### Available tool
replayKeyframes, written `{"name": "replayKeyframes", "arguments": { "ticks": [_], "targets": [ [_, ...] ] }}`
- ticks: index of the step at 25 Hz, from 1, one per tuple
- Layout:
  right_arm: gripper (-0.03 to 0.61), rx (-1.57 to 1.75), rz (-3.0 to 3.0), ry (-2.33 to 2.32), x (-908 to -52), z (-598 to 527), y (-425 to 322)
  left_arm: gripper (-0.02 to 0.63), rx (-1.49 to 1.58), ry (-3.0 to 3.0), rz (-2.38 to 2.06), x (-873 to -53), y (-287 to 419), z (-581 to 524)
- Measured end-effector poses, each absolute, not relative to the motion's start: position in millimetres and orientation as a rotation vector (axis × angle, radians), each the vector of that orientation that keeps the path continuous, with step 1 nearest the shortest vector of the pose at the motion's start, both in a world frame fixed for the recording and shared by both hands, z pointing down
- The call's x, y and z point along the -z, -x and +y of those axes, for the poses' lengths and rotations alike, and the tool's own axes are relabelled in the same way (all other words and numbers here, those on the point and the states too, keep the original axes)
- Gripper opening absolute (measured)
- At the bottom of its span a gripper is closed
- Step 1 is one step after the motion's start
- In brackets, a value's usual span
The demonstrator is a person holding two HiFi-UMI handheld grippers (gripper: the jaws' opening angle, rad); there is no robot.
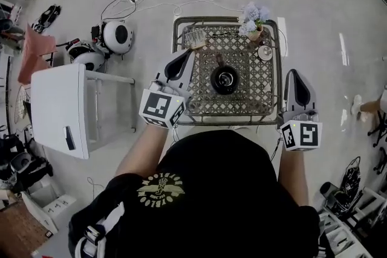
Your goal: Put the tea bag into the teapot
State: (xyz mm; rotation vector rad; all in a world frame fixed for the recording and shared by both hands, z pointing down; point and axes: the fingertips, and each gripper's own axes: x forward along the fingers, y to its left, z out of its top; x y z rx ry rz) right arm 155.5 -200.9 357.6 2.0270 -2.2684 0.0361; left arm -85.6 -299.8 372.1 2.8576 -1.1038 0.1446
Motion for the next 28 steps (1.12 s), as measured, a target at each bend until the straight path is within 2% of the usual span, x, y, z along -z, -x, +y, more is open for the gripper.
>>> {"name": "replayKeyframes", "arguments": {
  "ticks": [8,19,28],
  "targets": [
    [0.005,-0.051,-2.177,-1.994,-372.0,-196.2,-173.4,-0.005,-0.203,-2.917,-0.97,-382.1,48.0,-303.9],
    [0.005,-0.159,-2.282,-1.876,-446.3,-207.4,-211.5,-0.005,-0.317,-2.826,-1.048,-423.4,4.3,-297.6],
    [0.006,-0.223,-2.332,-1.688,-513.5,-197.0,-230.9,-0.005,-0.355,-2.747,-1.22,-421.9,9.2,-277.7]
  ]
}}
